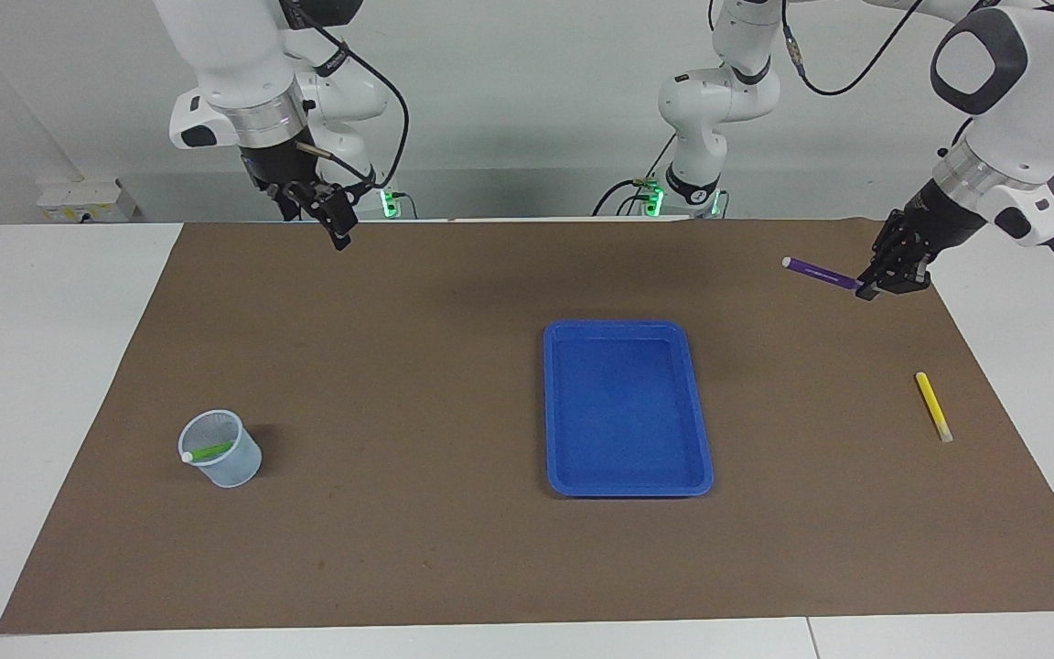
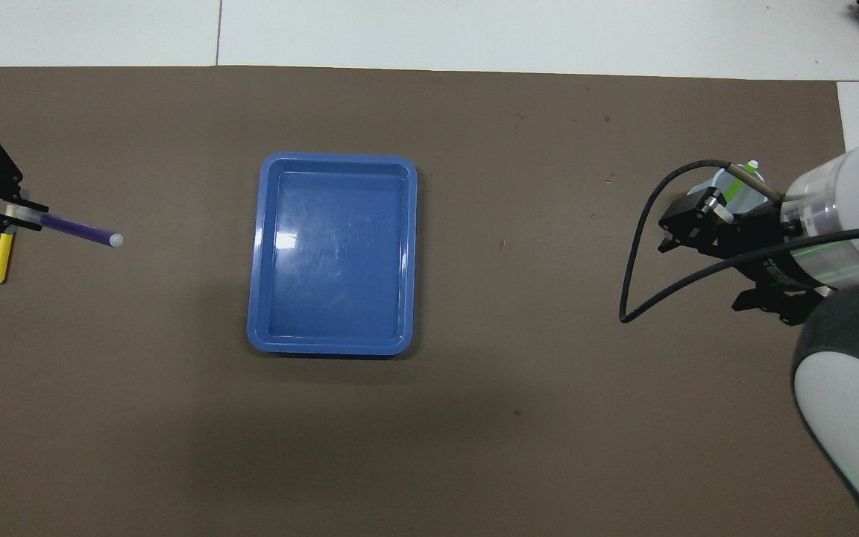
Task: Transfer and insert pens with both arms
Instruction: 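Lift the purple pen with the left gripper while the right gripper advances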
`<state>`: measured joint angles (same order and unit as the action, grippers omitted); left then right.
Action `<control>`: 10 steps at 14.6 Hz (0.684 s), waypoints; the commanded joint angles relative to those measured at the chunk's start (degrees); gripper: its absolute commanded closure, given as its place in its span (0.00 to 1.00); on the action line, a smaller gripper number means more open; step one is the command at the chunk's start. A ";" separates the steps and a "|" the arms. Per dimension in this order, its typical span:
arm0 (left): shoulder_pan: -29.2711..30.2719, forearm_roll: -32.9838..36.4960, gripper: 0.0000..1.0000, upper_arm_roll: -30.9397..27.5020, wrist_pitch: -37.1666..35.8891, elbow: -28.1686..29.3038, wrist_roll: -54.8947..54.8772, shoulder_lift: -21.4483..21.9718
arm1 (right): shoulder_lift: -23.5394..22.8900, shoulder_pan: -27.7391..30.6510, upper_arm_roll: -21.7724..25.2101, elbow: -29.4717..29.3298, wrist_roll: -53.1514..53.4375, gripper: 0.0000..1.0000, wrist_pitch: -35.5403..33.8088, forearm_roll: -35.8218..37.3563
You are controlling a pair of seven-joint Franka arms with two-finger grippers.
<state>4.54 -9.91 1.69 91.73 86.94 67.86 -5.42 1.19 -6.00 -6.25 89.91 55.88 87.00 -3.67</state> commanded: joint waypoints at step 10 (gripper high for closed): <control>-12.08 0.06 1.00 -0.82 0.64 5.96 28.98 6.65 | -3.39 -7.71 0.10 -1.76 46.31 0.00 7.03 -7.31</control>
<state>-4.34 -10.30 1.77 91.78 90.58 92.34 -0.79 -0.76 -13.26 -6.28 89.68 97.59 92.59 -8.53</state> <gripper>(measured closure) 0.828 0.000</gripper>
